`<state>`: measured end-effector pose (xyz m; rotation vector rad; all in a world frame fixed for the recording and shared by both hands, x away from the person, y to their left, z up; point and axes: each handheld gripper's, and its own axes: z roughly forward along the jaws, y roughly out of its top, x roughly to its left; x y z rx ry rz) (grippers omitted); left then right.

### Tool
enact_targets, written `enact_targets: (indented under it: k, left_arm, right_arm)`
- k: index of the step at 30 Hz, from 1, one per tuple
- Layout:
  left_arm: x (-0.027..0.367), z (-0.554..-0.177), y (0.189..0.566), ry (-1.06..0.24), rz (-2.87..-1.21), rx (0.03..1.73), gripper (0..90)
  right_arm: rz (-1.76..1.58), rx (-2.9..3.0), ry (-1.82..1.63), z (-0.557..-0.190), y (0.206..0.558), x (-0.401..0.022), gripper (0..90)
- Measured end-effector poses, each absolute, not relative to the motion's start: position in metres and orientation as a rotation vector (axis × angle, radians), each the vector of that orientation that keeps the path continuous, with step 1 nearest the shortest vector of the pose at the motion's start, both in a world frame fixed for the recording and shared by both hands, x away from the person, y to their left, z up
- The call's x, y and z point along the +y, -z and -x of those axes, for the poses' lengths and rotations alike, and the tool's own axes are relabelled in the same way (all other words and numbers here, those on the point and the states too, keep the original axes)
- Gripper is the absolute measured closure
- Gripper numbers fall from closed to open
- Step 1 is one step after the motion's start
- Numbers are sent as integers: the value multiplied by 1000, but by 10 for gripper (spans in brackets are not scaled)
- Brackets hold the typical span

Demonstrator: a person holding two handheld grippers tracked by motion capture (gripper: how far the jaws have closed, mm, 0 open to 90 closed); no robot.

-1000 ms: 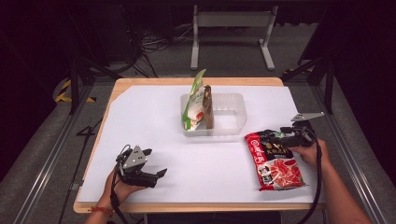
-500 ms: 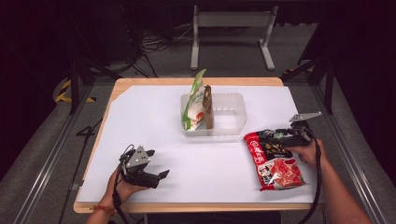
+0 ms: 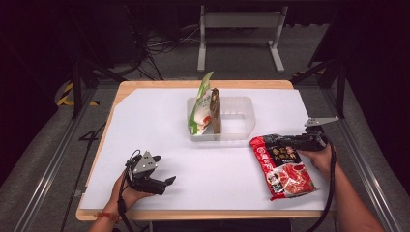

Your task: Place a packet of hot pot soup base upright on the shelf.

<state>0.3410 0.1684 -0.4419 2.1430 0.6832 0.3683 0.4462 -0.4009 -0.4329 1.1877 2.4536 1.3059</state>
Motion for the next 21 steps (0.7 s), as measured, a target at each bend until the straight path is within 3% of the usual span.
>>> enact_targets:
  k: [12,21]
  left_arm:
    - [169,-342,441,-370,-2132,684,117]
    - [168,-343,440,-367,-2125,691,129]
  right_arm:
    - [-1137,2419,-1365,-431,419,-403,814]
    - [-1124,2388,-1388,-424,413,-397,834]
